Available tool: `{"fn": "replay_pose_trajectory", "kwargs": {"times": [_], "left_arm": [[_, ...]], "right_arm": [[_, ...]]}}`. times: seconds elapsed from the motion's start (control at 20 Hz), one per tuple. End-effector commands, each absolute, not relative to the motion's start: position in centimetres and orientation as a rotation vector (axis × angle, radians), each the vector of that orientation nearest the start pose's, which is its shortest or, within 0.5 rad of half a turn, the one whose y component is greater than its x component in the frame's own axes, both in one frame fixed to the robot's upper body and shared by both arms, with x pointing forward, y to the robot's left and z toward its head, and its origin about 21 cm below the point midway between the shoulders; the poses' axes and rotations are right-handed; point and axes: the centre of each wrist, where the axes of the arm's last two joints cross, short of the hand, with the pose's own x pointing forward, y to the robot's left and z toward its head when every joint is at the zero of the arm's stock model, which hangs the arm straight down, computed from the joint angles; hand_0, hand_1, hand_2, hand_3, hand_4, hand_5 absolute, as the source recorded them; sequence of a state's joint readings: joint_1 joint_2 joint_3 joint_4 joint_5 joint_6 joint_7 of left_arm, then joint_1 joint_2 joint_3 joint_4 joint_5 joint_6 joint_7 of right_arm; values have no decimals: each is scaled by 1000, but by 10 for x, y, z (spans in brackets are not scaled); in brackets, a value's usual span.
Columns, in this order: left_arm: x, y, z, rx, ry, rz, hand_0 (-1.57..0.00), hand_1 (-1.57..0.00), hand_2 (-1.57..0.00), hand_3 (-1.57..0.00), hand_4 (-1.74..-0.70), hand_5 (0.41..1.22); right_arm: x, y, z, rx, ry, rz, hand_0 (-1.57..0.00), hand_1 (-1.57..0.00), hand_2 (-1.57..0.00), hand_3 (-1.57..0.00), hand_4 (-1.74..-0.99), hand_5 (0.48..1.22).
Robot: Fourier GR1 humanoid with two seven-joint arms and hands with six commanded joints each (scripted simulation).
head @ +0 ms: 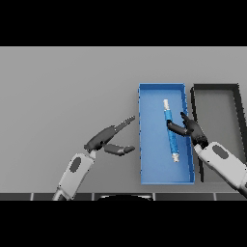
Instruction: Pick up the blue pipe and place it into the blue bin.
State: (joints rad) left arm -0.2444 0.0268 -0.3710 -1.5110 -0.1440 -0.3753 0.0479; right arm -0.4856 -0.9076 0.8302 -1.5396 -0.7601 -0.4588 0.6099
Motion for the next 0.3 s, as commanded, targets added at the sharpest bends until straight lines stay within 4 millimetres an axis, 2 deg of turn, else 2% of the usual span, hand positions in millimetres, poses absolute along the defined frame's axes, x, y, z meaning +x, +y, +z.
{"fn": "replay_pose_trajectory", "kwargs": {"times": [0.0,0.25], "left_arm": [[278,119,39,-423,-1561,-873,1,1,1,1,-931,495],[273,126,39,-422,-1565,-874,1,1,1,1,-930,495]], "right_arm": [[283,-253,80,-216,-837,383,-23,-22,-21,-6,-1095,718],[281,-252,84,-210,-846,415,-19,-17,-17,-4,-1084,714]]}}
